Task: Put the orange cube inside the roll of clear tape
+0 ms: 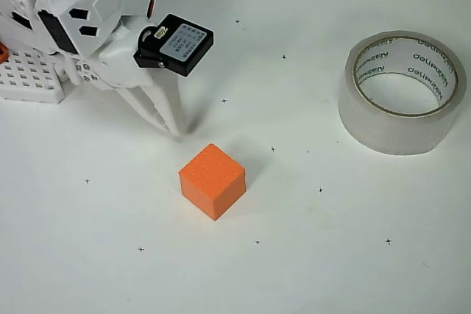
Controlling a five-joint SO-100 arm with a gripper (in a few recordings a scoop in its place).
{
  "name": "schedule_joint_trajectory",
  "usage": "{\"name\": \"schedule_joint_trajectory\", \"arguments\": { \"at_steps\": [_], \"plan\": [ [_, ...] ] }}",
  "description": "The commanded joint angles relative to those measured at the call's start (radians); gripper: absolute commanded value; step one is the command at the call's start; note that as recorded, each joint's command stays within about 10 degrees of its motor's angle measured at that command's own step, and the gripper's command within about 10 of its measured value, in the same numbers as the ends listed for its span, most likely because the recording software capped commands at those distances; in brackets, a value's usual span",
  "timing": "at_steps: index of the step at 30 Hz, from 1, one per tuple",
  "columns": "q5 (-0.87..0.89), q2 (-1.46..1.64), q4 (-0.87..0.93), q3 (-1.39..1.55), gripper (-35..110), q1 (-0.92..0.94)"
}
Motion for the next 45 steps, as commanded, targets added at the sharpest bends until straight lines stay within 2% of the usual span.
{"name": "schedule_joint_trajectory", "arguments": {
  "at_steps": [1,4,18,28,33,40,45],
  "plan": [
    [-0.009,0.16,-0.069,-0.087,6,0.014],
    [-0.009,0.16,-0.069,-0.087,0,0.015],
    [0.044,0.164,-0.077,-0.091,0,0.003],
    [0.084,0.149,-0.117,-0.196,0,-0.043],
    [0.044,0.015,-0.158,-0.258,1,-0.018],
    [-0.023,-0.313,-0.268,-0.422,12,-0.008],
    [-0.055,-0.437,-0.319,-0.503,17,-0.003]
  ]
}}
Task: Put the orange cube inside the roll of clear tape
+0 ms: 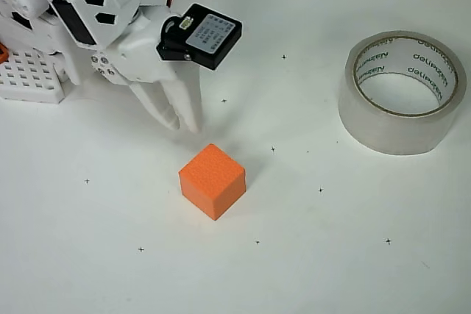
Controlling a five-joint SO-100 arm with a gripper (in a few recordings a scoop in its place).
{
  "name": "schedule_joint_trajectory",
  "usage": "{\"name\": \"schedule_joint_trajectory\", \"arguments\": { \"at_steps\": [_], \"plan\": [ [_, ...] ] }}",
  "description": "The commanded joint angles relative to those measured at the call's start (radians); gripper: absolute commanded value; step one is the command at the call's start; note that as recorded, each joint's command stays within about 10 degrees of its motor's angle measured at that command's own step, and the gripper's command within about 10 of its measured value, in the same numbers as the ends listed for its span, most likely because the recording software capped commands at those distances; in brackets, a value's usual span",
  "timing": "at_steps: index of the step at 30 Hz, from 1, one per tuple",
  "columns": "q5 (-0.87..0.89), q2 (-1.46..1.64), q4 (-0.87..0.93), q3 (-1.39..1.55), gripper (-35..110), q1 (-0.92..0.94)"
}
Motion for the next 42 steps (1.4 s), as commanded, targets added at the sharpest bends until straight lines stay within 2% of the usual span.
{"name": "schedule_joint_trajectory", "arguments": {
  "at_steps": [1,8,15,42],
  "plan": [
    [-0.037,-0.043,-0.037,-0.124,19,0.002],
    [-0.052,-0.1,-0.043,-0.161,25,0.02],
    [-0.078,-0.224,-0.123,-0.19,31,0.02],
    [-0.17,-0.514,-0.192,-0.407,35,0.06]
  ]
}}
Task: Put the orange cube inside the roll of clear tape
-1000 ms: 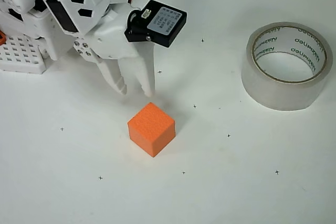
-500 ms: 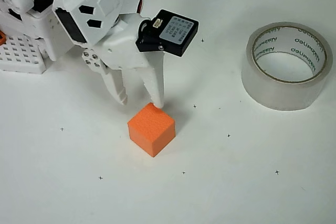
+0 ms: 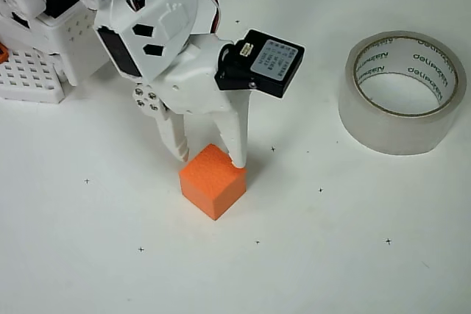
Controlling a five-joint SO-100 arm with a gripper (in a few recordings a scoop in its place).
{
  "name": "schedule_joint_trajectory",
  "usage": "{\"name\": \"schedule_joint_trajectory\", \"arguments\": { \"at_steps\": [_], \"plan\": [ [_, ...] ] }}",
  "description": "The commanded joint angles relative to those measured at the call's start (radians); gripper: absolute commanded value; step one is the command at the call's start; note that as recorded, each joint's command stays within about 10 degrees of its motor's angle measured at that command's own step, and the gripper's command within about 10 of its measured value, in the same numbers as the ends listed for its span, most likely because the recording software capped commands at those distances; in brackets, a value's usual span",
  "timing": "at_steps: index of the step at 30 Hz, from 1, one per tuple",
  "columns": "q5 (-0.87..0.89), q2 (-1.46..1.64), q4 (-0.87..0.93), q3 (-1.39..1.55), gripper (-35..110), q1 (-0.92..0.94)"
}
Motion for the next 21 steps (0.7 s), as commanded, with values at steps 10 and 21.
{"name": "schedule_joint_trajectory", "arguments": {
  "at_steps": [10,21],
  "plan": [
    [-0.034,-0.025,-0.049,-0.077,40,0.021],
    [-0.061,-0.067,-0.054,-0.1,41,0.046]
  ]
}}
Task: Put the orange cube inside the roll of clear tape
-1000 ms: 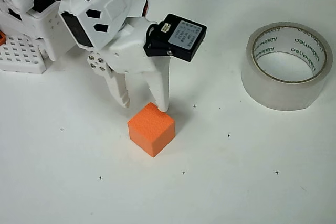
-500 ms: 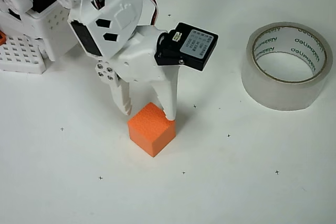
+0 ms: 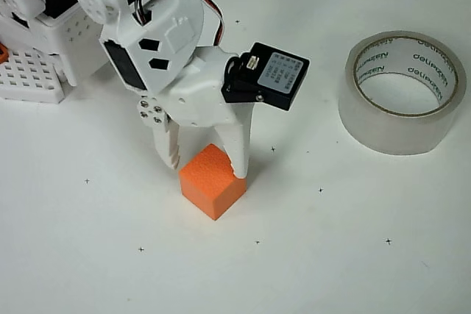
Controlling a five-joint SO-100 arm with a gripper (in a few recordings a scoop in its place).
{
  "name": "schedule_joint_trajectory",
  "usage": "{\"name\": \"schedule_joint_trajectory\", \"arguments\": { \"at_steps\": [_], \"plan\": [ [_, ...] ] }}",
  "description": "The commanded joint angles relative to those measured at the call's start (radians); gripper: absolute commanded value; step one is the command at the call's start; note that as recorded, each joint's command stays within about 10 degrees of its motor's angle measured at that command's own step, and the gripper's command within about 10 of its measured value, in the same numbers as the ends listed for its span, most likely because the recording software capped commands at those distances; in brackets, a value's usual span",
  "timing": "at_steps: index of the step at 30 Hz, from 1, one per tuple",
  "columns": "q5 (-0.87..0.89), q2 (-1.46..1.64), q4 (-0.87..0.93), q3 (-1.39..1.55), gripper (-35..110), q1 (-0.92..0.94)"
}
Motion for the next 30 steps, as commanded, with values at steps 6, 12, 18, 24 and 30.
{"name": "schedule_joint_trajectory", "arguments": {
  "at_steps": [6,12,18,24,30],
  "plan": [
    [-0.032,-0.086,-0.005,-0.144,41,0.021],
    [-0.041,-0.184,-0.031,-0.192,41,0.021],
    [-0.038,-0.207,-0.032,-0.172,39,0.012],
    [-0.035,-0.209,-0.032,-0.14,34,0.011],
    [-0.037,-0.204,-0.032,-0.121,23,0.006]
  ]
}}
